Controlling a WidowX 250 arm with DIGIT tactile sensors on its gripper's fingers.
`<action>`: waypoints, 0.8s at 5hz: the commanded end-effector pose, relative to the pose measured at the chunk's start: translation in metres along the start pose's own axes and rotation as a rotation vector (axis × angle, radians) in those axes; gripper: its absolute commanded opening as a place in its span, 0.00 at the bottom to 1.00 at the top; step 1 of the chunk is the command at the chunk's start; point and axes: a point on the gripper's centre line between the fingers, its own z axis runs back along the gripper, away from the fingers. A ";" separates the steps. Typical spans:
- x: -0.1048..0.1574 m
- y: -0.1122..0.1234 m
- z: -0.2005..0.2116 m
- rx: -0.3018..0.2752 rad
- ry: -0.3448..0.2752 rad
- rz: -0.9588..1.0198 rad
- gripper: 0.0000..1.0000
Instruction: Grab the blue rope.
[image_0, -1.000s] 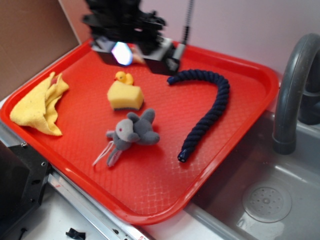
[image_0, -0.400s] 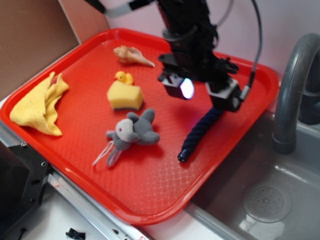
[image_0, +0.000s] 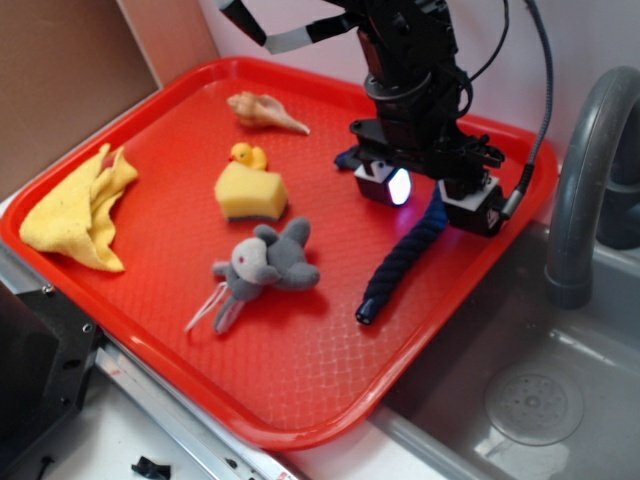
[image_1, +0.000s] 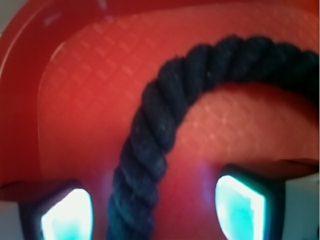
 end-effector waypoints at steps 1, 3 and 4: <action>0.006 -0.013 0.010 0.028 -0.030 -0.056 0.00; 0.002 0.003 0.052 0.087 -0.024 -0.008 0.00; -0.009 0.021 0.105 0.018 -0.035 0.010 0.00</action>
